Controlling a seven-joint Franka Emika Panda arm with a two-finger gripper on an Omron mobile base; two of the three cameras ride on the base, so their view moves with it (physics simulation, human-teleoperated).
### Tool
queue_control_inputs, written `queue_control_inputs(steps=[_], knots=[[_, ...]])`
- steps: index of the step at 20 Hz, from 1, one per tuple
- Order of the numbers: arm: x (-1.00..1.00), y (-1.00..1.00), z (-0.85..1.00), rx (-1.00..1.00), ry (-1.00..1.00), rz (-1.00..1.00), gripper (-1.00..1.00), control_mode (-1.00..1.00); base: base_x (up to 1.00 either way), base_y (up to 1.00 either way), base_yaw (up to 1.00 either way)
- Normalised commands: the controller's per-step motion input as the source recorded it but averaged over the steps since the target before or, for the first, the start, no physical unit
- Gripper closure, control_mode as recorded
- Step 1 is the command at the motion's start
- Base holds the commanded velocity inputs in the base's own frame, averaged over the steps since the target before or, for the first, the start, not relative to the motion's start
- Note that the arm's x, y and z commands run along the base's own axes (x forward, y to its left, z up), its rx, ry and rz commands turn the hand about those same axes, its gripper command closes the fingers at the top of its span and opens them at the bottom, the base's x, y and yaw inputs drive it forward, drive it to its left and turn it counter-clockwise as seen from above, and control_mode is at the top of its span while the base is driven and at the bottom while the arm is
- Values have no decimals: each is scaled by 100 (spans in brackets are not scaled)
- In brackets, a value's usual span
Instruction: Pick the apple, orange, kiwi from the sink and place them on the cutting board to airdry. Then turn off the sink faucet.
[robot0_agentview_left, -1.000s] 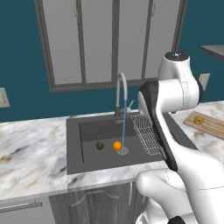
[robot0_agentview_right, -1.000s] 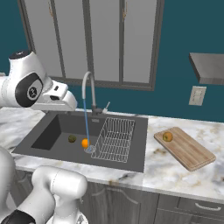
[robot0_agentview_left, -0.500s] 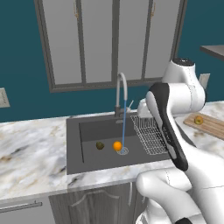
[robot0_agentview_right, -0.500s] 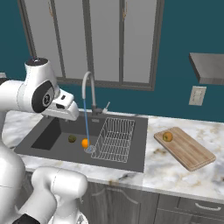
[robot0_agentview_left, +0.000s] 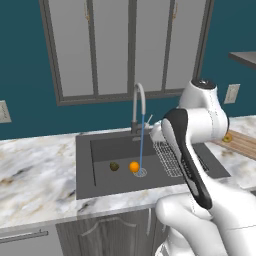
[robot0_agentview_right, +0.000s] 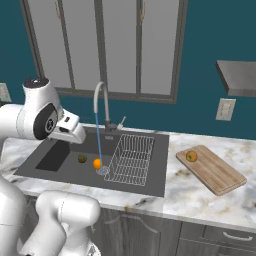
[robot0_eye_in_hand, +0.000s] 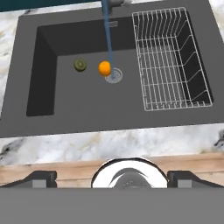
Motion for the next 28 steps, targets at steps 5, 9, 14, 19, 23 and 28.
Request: queue_control_inputs(steps=[5,9,14,19,23,28], knots=[[9,17,-27,0,-2,0,-100,-100,0,0,0],[20,16,-14,0,0,2,-100,-100,0,0,0],[29,9,-17,0,0,2,-100,-100,0,0,0],[26,0,-26,0,0,2,-100,-100,0,0,0],[24,2,-33,-2,0,1,-100,-100,0,0,0],[28,10,-32,-2,0,0,-100,-100,0,0,0]])
